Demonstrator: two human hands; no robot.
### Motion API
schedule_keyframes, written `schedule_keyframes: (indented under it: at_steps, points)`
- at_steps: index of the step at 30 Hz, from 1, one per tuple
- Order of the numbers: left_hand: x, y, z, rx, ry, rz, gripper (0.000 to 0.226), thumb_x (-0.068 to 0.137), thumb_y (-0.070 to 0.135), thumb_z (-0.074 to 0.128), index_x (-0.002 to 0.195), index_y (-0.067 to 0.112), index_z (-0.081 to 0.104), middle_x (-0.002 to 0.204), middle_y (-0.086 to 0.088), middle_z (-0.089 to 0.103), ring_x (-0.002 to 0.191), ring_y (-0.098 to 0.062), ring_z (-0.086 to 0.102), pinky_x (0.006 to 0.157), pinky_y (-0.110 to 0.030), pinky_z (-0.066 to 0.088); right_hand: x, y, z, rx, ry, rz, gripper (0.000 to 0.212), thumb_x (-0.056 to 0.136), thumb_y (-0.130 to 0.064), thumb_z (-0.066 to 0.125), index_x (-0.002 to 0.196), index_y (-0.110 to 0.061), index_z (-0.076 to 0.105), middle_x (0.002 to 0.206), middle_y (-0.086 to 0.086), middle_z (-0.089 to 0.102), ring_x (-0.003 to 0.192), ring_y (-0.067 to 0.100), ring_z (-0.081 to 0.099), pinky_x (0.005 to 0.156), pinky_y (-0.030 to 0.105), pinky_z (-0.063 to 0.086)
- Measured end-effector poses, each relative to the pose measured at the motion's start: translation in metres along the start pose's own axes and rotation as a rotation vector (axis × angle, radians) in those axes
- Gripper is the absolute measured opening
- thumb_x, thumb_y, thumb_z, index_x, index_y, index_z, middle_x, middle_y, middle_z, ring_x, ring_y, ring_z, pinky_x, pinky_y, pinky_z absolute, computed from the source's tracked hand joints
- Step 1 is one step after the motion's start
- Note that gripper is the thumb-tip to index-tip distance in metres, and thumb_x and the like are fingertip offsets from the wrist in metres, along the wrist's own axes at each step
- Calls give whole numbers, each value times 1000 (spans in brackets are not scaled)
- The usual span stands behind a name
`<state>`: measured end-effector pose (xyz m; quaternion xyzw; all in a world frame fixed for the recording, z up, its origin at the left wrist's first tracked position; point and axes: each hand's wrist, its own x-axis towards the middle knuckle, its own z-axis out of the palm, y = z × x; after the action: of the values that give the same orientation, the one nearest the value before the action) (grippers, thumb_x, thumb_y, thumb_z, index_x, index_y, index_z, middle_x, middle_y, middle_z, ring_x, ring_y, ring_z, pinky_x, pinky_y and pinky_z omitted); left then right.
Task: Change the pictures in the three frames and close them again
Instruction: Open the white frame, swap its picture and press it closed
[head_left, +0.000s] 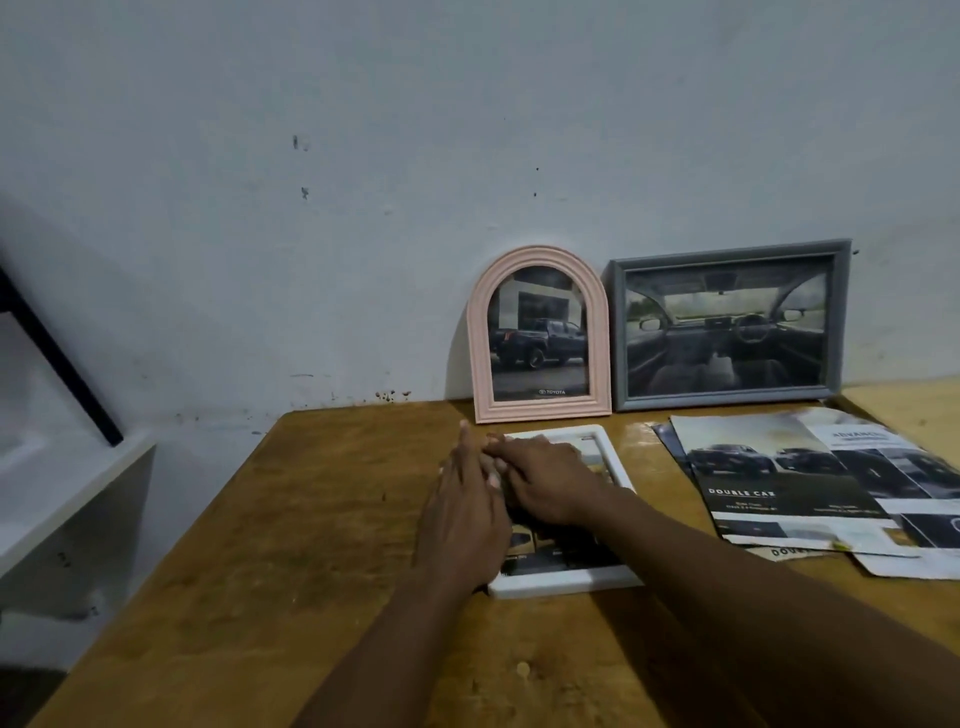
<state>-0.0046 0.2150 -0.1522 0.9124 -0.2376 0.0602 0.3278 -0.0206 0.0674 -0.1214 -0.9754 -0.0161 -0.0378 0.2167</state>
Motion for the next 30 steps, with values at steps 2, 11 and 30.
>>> schedule_keyframes:
  at_steps: [2, 11, 30]
  points:
    - [-1, 2, -1, 33, -34, 31, 73, 107, 44, 27, 153, 42, -29, 169, -3, 19, 151, -29, 29, 115, -51, 38, -2, 4, -1, -41, -11, -26, 51, 101, -53, 26, 148, -36, 37, 153, 1, 44, 137, 32, 42, 110, 60, 31]
    - [-2, 4, -2, 131, -130, 20, 85, 106, 34, 39, 153, 34, -32, 161, -7, 38, 139, -30, 47, 108, -46, 46, -14, 12, -21, -204, -2, 61, 47, 100, -44, 46, 145, -28, 44, 145, 5, 53, 126, 30, 52, 103, 45, 43]
    - [-8, 14, -9, 46, -144, -114, 67, 107, 50, 17, 161, 26, -16, 167, -10, 24, 156, -33, 9, 123, -53, 16, -55, 4, -30, -40, -139, 1, 46, 102, -26, 51, 147, -29, 42, 134, 11, 55, 110, 20, 51, 87, 31, 39]
